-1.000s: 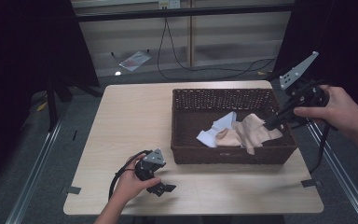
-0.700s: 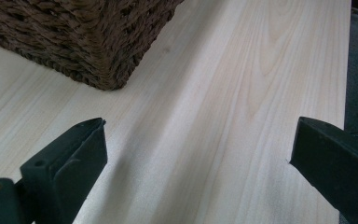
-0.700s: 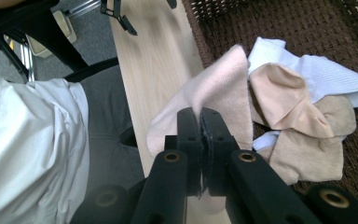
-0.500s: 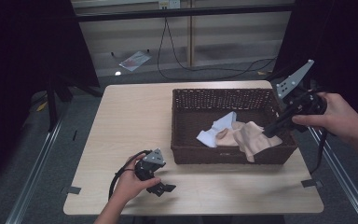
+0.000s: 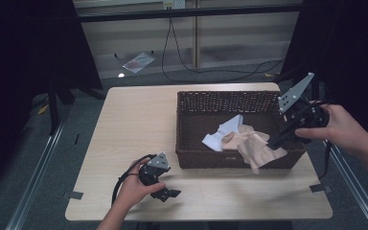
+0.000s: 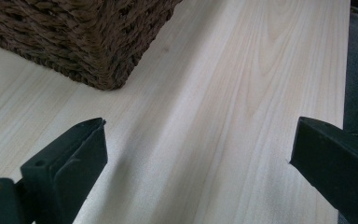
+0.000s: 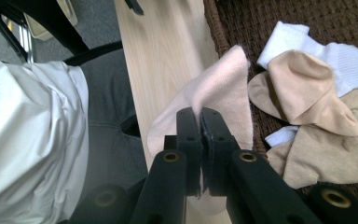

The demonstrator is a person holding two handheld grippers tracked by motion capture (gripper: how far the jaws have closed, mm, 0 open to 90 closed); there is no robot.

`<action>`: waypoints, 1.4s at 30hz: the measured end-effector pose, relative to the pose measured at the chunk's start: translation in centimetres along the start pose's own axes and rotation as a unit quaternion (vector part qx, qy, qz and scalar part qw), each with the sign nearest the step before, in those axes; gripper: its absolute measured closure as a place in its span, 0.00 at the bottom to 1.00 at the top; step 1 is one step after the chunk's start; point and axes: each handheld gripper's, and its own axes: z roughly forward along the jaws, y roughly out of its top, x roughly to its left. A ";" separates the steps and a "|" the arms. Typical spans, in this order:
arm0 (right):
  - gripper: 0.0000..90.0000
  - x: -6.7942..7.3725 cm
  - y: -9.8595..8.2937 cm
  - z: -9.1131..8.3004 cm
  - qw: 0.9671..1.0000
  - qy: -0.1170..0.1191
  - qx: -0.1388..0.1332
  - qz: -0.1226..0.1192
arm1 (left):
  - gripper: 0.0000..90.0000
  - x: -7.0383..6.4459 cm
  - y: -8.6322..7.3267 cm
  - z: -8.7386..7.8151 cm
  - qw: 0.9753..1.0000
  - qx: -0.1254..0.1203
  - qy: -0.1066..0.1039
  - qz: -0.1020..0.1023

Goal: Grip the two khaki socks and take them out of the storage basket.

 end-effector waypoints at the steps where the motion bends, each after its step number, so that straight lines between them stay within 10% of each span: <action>1: 0.97 0.0 0.0 0.2 1.000 0.000 0.000 -0.001 | 0.04 0.0 0.0 0.0 1.000 0.001 0.000 0.000; 21: 0.96 -0.5 -1.4 5.9 1.000 0.015 0.020 -0.001 | 0.04 0.0 0.0 -0.1 1.000 0.002 -0.001 -0.005; 28: 0.66 -0.3 -1.4 6.5 1.000 0.006 0.016 -0.003 | 0.04 0.0 0.0 0.0 1.000 0.003 -0.002 -0.003; 42: 0.36 -2.4 -0.4 5.5 0.999 -0.041 -0.009 0.030 | 0.04 0.1 0.0 0.0 1.000 0.008 -0.003 -0.002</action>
